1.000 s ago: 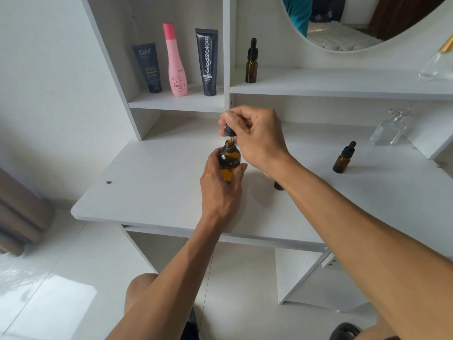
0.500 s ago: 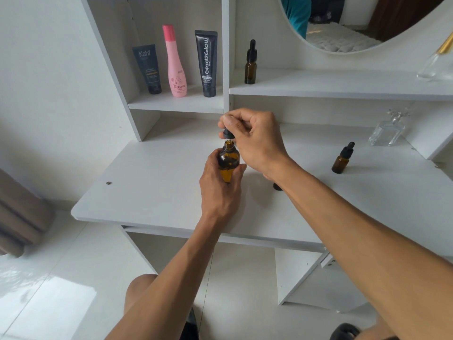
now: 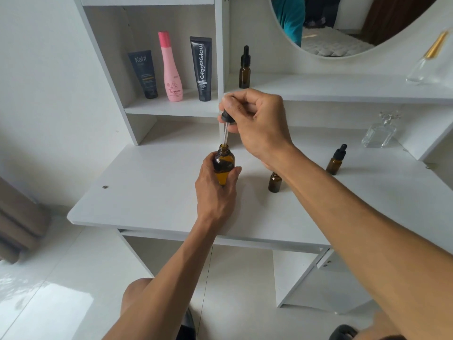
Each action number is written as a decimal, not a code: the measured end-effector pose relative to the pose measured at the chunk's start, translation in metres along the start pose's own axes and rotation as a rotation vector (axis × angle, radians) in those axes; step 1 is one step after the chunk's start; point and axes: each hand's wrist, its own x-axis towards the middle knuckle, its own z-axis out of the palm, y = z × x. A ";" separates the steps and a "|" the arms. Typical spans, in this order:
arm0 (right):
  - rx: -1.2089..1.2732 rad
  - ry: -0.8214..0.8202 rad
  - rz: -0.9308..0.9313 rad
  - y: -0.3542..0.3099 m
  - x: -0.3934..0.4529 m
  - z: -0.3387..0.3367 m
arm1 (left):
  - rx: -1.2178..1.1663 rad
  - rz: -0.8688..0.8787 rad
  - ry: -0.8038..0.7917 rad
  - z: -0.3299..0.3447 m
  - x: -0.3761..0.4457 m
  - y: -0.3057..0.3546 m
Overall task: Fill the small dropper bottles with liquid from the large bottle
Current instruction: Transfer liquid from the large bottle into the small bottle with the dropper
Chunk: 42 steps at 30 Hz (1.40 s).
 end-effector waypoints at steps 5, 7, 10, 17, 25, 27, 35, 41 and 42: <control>0.079 0.059 -0.023 -0.014 0.003 -0.009 | 0.024 0.007 0.002 0.000 0.000 -0.001; 0.120 0.080 -0.027 -0.021 0.003 -0.015 | 0.020 0.004 -0.003 0.000 0.000 -0.001; 0.158 0.110 -0.018 -0.027 0.004 -0.025 | 0.017 -0.002 -0.009 0.000 0.000 -0.001; 0.119 0.170 0.012 -0.018 0.000 -0.052 | 0.020 -0.011 -0.014 -0.001 0.000 -0.001; 0.052 0.206 0.050 0.002 -0.008 -0.082 | 0.041 -0.024 -0.017 -0.001 -0.001 0.001; 0.046 0.209 0.063 0.006 -0.010 -0.087 | 0.049 -0.017 -0.012 -0.001 -0.001 0.000; 0.019 0.209 0.080 0.018 -0.016 -0.092 | 0.057 -0.005 -0.001 0.000 0.000 0.000; 0.015 0.203 0.089 0.023 -0.017 -0.091 | 0.057 -0.007 -0.001 -0.001 -0.001 0.000; 0.010 0.200 0.090 0.024 -0.017 -0.091 | 0.059 -0.006 -0.001 -0.001 -0.001 0.000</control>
